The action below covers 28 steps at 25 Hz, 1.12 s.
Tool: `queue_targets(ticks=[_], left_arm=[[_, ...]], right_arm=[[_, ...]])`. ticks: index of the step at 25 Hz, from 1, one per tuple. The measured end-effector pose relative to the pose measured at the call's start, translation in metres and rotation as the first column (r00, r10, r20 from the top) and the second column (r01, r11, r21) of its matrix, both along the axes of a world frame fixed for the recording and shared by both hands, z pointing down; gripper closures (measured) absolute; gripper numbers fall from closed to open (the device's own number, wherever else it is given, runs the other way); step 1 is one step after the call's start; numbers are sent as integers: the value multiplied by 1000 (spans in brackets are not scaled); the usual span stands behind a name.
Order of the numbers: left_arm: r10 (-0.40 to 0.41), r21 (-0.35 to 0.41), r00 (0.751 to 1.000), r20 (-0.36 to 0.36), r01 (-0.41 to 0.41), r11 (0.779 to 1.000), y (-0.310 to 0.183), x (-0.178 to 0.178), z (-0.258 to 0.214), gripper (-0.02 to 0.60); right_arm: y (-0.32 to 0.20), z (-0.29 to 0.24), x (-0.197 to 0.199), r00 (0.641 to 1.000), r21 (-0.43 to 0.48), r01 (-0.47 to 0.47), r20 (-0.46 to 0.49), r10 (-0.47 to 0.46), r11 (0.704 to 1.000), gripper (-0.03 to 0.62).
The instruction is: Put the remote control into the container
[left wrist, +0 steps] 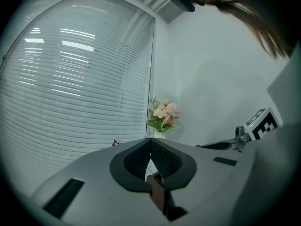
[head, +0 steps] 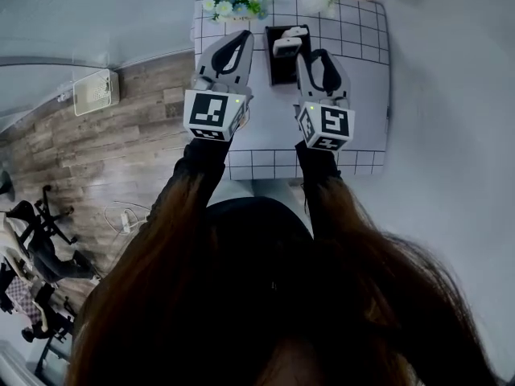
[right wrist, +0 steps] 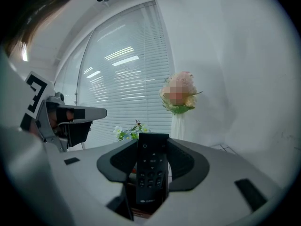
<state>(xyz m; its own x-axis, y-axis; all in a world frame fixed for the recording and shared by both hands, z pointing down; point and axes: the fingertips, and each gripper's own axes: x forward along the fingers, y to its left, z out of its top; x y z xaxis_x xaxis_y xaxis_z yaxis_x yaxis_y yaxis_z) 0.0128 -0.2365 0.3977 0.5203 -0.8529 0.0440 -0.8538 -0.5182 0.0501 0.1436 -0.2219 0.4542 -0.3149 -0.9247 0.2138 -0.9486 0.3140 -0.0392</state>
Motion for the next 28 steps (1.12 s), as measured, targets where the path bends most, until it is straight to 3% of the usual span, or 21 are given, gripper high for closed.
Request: queue_targets(ticks=[16,21,28], left_arm=[[-26,-22,1000,-5,26,999,-2,-8,9,574],[-25,-22,1000,-8,25,999,1,-7,9,572],[-31,-6,999,-9,31,1000,5,-8,1,572]], right_arm=[[10,46,-7,999,-93,6,-36,-9,996,396],[11,55,-10,1000,-126,29,13,-28,992,395],[9,14,-9,999,-10,43,33,-43,999,395]])
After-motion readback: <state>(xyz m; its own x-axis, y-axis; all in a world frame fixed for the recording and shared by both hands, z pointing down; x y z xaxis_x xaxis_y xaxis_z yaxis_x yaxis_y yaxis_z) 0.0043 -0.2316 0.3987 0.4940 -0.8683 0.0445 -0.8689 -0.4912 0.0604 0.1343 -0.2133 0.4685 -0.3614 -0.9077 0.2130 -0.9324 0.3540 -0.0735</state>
